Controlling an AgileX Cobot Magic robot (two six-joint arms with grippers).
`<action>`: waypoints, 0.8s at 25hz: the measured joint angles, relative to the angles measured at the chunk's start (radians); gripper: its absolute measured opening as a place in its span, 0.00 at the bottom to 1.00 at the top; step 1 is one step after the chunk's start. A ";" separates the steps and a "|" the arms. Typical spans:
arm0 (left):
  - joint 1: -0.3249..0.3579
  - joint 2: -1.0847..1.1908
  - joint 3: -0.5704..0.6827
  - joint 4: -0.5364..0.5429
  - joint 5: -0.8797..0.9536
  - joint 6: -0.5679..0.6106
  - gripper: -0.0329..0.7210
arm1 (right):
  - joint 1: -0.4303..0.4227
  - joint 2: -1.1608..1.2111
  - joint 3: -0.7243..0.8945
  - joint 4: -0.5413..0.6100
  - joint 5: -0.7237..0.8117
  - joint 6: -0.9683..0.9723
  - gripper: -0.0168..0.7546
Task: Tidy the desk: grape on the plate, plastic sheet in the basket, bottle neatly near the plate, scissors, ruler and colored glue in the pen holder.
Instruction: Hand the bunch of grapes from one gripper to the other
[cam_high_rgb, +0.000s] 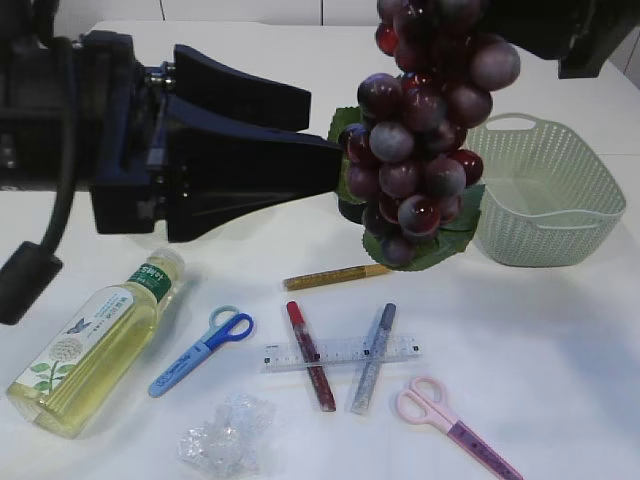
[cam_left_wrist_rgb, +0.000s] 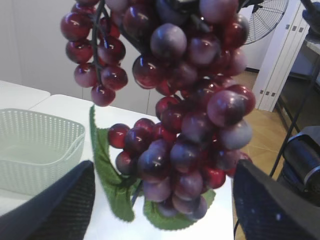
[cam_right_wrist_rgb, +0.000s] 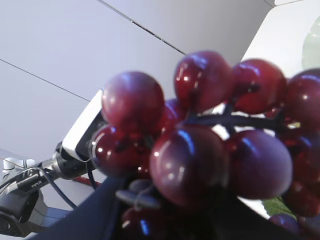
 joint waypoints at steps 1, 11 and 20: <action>-0.011 0.015 -0.014 0.000 -0.002 0.000 0.88 | 0.000 0.000 0.000 0.004 0.002 0.000 0.36; -0.096 0.143 -0.123 -0.002 0.001 0.002 0.89 | 0.000 0.000 0.000 0.005 0.002 -0.001 0.36; -0.132 0.164 -0.166 -0.002 0.047 -0.066 0.89 | 0.000 0.000 0.000 0.005 0.002 -0.017 0.36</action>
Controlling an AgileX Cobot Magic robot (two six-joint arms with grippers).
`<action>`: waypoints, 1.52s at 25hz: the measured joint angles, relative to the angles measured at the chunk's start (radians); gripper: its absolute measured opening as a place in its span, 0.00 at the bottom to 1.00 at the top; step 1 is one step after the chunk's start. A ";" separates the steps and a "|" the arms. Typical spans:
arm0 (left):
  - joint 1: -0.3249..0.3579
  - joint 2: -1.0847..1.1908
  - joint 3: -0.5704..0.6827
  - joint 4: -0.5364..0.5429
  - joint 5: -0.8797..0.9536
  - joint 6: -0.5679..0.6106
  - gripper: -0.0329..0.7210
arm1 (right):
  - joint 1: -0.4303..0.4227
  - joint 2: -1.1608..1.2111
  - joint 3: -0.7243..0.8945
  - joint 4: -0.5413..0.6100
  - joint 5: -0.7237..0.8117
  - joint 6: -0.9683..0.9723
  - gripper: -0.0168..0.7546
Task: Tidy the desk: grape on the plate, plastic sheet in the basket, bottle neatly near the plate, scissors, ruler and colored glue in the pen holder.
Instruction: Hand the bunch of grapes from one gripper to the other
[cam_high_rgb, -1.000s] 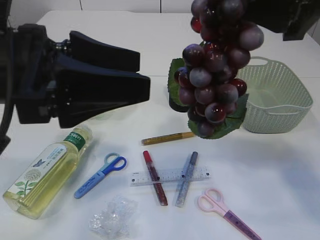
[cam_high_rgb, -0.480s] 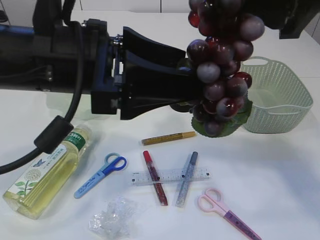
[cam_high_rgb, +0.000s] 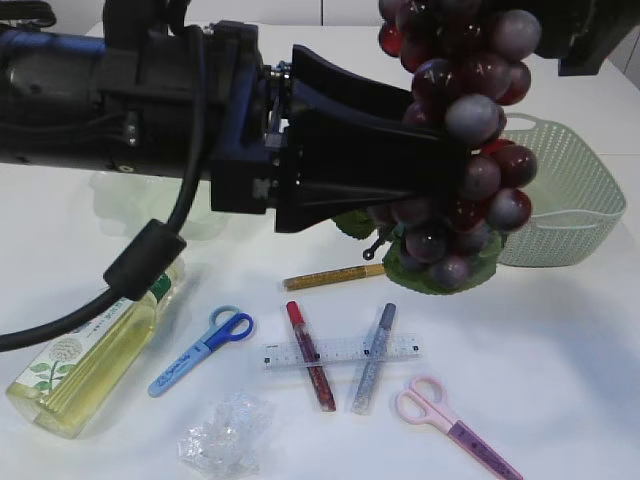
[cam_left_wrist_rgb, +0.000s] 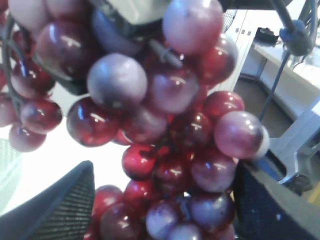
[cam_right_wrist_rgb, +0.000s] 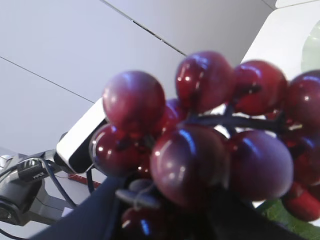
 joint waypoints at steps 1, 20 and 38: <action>0.000 0.000 0.000 0.000 0.005 -0.023 0.89 | 0.000 0.000 0.000 0.000 0.000 -0.004 0.36; 0.000 0.002 -0.027 0.004 0.119 -0.182 0.89 | 0.000 0.000 0.000 -0.052 -0.028 -0.083 0.36; 0.000 0.081 -0.050 0.003 -0.018 -0.172 0.89 | 0.000 0.000 0.000 -0.046 -0.028 -0.091 0.36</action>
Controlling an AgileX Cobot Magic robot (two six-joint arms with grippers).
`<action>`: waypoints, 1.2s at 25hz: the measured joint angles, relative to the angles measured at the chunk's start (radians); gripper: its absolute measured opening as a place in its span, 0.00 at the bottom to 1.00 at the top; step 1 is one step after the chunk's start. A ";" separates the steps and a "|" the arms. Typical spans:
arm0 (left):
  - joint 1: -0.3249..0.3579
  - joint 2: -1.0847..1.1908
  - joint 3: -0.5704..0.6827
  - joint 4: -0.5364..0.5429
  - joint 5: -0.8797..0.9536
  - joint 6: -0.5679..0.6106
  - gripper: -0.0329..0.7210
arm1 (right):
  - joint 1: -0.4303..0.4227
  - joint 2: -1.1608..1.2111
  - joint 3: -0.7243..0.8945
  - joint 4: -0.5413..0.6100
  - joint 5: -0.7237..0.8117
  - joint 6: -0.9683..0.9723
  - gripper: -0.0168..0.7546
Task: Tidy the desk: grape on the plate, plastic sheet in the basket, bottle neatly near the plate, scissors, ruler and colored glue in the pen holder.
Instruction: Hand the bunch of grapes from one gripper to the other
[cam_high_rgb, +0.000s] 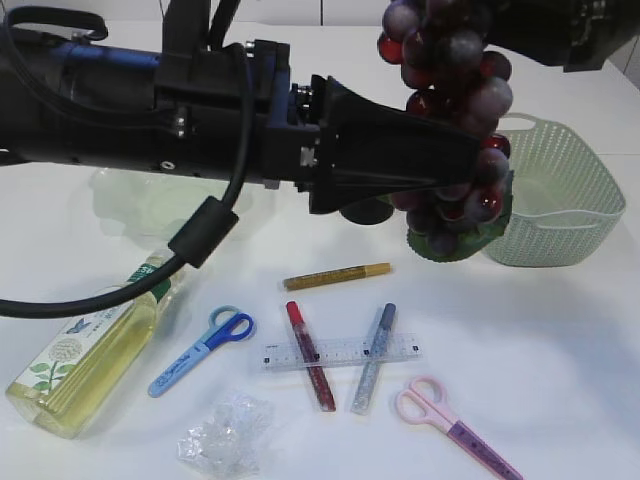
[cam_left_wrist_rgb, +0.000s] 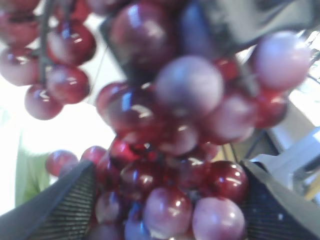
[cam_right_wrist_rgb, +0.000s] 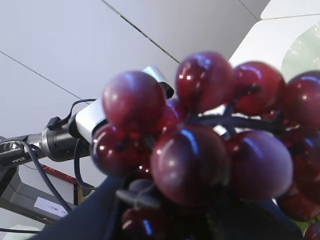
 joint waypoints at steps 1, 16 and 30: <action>0.000 0.002 -0.002 0.000 -0.004 0.007 0.89 | 0.000 0.000 0.000 0.000 0.002 0.000 0.36; -0.010 0.002 -0.021 -0.002 -0.117 0.069 0.89 | 0.000 0.000 0.000 0.000 0.002 -0.016 0.36; -0.010 -0.057 -0.021 0.133 -0.195 -0.004 0.89 | 0.000 0.000 0.000 0.000 0.004 -0.022 0.36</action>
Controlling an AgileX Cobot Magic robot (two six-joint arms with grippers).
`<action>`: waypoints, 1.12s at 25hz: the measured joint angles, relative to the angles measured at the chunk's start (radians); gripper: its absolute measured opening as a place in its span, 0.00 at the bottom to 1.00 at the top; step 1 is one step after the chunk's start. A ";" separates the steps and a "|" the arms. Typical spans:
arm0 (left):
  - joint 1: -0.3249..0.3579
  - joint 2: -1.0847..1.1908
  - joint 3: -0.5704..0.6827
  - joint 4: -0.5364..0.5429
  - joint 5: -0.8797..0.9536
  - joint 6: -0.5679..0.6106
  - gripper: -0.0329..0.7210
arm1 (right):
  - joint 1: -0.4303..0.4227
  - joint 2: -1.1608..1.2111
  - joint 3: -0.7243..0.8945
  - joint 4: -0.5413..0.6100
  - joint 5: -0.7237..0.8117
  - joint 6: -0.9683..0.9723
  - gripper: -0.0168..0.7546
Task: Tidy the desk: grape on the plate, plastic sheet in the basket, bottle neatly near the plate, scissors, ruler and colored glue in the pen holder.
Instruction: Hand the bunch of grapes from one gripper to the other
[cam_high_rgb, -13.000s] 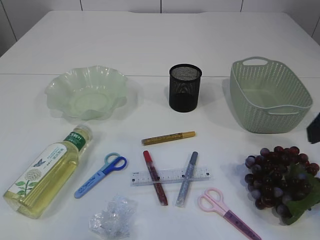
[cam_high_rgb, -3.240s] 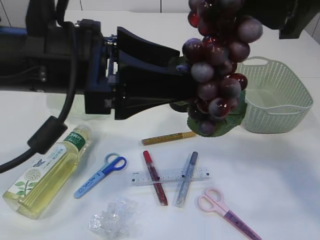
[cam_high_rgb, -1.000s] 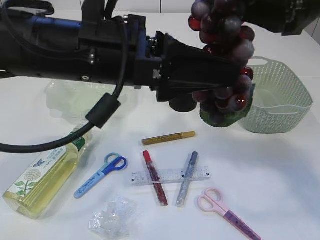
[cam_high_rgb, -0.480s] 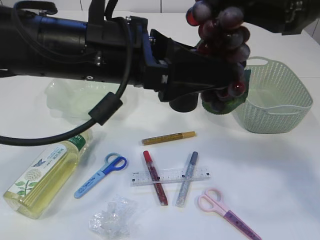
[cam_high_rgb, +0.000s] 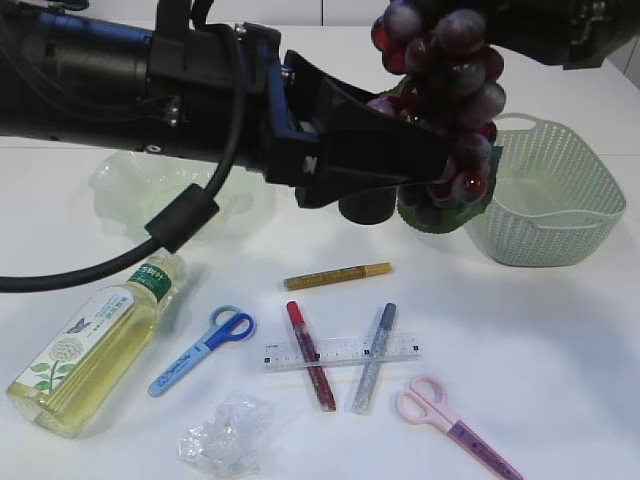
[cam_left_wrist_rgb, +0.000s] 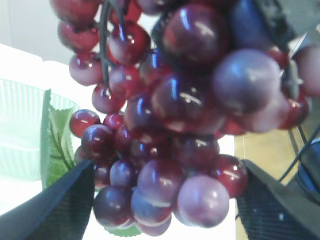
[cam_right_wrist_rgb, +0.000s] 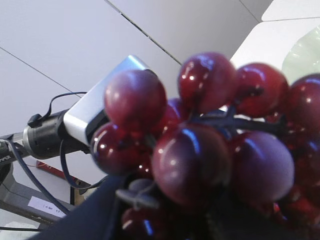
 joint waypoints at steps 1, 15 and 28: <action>0.000 -0.007 0.000 0.026 -0.003 -0.015 0.89 | 0.000 0.000 0.000 0.000 0.000 0.000 0.36; 0.006 -0.061 0.000 0.158 -0.133 -0.076 0.89 | 0.000 0.000 0.000 0.000 0.000 -0.002 0.36; 0.045 -0.090 0.000 0.460 -0.097 -0.338 0.88 | 0.000 0.000 0.000 0.000 0.000 -0.008 0.36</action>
